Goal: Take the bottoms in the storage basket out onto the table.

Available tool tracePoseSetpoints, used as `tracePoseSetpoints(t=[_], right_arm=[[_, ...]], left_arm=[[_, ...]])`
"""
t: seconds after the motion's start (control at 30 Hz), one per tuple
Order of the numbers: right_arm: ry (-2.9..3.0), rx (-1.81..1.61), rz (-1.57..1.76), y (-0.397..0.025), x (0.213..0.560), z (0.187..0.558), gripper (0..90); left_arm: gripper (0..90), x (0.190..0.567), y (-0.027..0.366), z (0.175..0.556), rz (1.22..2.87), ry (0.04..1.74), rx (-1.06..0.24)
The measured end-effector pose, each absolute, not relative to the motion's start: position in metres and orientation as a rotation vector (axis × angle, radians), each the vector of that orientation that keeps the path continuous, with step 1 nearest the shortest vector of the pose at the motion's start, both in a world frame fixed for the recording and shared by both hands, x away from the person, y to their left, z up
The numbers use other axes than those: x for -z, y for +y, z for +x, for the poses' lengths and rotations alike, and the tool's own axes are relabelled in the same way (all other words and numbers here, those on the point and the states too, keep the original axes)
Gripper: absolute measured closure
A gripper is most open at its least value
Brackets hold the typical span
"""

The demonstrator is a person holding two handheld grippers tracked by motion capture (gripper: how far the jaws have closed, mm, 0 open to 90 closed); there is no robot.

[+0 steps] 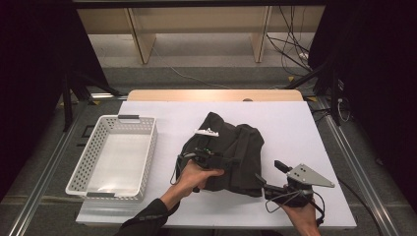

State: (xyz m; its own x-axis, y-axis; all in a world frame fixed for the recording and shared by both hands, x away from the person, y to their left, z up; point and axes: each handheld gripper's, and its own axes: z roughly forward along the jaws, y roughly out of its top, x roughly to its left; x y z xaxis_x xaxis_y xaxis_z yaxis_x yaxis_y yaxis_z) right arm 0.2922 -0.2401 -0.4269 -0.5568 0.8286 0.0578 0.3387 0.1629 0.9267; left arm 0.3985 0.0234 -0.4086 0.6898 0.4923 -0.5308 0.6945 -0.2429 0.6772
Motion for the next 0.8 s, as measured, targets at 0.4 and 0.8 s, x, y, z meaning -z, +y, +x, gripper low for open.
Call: tracePoseSetpoints(t=[0.4,0.8], right_arm=[[1.968,-1.387,1.105,-0.243,0.426,0.292,20.9],[1.956,-1.404,1.120,-0.247,0.424,0.292,19.9]], left_arm=[[23.2,0.375,0.059,0.400,1.892,0.909,0.064],[18.8,0.362,0.109,0.403,1.812,0.936,-0.114]])
